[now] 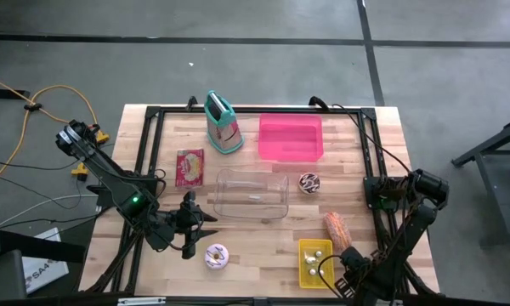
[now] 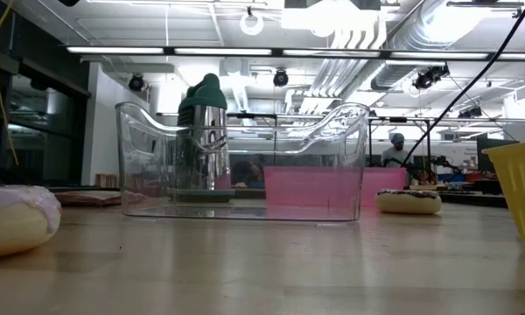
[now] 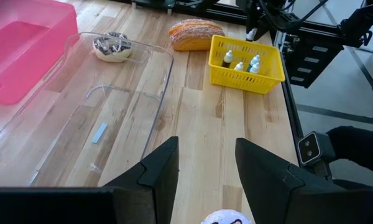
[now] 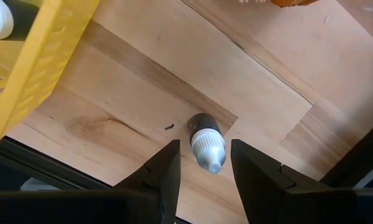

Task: Pick & Place Food Item
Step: Put the black food coloring bottle into the yellow bin

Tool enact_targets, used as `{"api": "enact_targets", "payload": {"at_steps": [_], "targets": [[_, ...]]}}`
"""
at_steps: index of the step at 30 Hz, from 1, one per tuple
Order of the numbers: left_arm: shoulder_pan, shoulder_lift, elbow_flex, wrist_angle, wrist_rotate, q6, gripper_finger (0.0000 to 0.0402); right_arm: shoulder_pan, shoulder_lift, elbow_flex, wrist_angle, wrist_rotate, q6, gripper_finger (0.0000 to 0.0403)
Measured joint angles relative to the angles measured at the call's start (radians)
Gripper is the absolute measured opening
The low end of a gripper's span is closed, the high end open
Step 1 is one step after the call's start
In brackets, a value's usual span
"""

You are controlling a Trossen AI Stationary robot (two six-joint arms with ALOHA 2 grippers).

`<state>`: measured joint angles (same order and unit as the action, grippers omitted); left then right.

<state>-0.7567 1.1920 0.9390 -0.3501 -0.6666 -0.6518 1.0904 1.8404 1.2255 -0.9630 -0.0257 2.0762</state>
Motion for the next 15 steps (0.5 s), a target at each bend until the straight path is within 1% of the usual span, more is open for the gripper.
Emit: {"api": "enact_targets", "payload": {"at_steps": [8,15], "targets": [[0.0,0.0,0.0,0.0,0.0,0.0,0.0152,0.0,0.0,0.0,0.0,0.0,0.0,0.0089],[0.0,0.0,0.0,0.0,0.0,0.0,0.0152,0.0,0.0,0.0,0.0,0.0,0.0,0.0068]]}}
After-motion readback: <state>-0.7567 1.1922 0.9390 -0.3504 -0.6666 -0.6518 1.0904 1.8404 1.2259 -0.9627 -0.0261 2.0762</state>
